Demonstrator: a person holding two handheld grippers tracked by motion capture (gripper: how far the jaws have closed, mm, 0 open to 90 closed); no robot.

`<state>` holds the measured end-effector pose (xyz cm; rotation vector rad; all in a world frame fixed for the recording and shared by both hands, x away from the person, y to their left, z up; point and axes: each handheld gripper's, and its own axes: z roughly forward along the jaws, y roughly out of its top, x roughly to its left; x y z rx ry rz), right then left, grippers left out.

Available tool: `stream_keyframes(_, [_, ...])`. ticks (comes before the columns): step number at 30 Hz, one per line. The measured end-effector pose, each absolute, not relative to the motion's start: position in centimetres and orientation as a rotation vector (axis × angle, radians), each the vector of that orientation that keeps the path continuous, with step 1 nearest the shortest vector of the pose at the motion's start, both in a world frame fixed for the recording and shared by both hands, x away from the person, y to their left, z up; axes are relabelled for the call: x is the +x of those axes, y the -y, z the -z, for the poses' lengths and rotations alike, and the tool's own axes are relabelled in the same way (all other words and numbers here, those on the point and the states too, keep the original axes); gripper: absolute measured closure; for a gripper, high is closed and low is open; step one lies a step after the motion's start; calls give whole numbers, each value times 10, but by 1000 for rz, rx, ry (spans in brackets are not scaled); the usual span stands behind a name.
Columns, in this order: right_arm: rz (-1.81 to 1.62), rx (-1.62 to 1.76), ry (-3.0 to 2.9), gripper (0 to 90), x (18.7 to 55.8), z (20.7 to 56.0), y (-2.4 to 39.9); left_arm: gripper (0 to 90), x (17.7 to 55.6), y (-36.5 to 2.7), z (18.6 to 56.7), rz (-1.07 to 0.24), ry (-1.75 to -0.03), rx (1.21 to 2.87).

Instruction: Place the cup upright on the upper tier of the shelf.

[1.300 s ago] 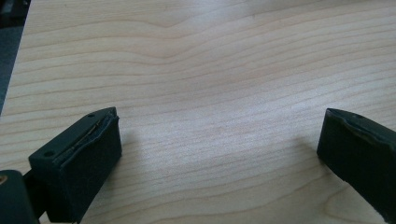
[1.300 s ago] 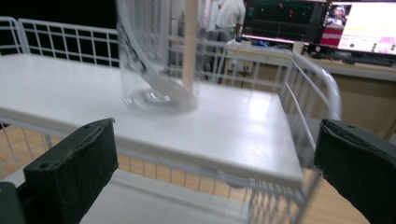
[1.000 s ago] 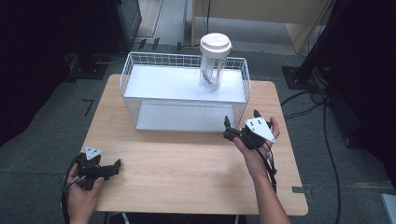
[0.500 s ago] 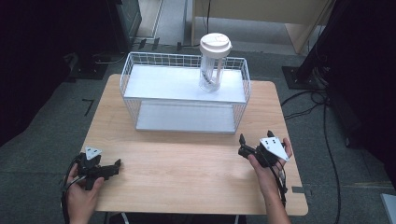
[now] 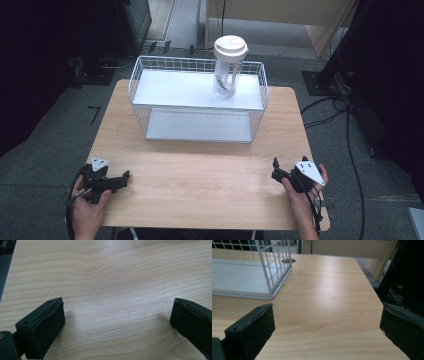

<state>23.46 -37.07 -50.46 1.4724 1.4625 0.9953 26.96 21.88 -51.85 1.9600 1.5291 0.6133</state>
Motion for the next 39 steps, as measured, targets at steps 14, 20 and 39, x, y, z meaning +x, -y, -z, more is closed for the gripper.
stream_keyframes(14, [-928,1509,-1524,0,208,517,395,1,270,-219,518,-613,-1529,1960])
stream_keyframes(20, [-855,1530,-1619,0,202,520,399,0,270,-219,518,-613,-1530,1959])
stream_keyframes(39, [-784,1730,-1817,0,192,527,415,0,270,-219,519,-613,-1530,1959])
